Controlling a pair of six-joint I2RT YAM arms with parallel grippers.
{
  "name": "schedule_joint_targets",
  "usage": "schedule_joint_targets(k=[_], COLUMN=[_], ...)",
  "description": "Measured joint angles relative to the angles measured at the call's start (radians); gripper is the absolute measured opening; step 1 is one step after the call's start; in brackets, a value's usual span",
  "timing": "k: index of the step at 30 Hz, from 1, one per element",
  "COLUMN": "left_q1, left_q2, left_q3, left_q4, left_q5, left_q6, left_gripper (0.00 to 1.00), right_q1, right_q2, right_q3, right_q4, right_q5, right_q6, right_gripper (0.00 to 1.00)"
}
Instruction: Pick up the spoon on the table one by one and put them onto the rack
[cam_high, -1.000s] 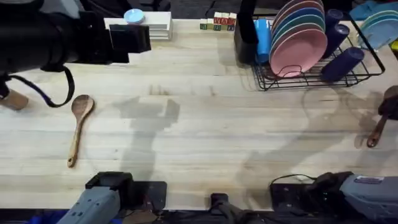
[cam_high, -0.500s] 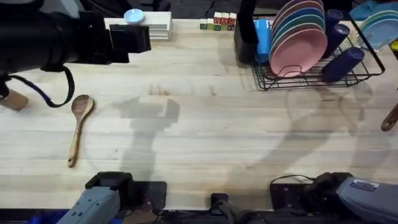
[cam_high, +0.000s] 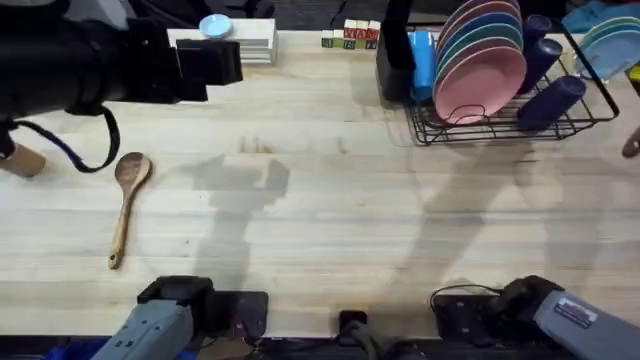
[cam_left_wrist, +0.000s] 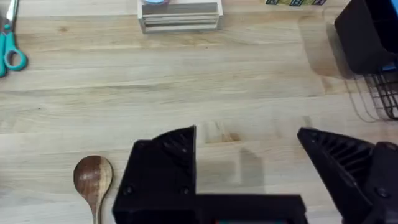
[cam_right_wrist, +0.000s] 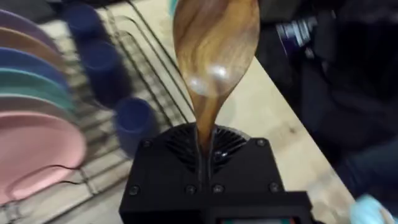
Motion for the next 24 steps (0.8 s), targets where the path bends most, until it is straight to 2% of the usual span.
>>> schedule_joint_targets(k=[6, 7, 13, 17, 24], left_q1=[0.000, 0.000, 0.000, 0.000, 0.000], left_q2=[0.000, 0.000, 0.000, 0.000, 0.000], left_q3=[0.000, 0.000, 0.000, 0.000, 0.000], left_q4=[0.000, 0.000, 0.000, 0.000, 0.000], left_q5=[0.000, 0.000, 0.000, 0.000, 0.000], left_q6=[0.000, 0.000, 0.000, 0.000, 0.000], left_gripper=[0.993, 0.993, 0.993, 0.993, 0.993], right_q1=[0.136, 0.227, 0.410, 0.523, 0.648], right_q2=[-0.078, -0.098, -0.097, -0.067, 0.048], right_q3=[0.002, 0.003, 0.006, 0.008, 0.011], right_q4=[0.055, 0.109, 0.218, 0.360, 0.582], right_q5=[-0.036, -0.047, -0.062, -0.064, -0.066], right_q6=[0.011, 0.019, 0.028, 0.045, 0.095], right_gripper=[0.032, 0.032, 0.032, 0.032, 0.032])
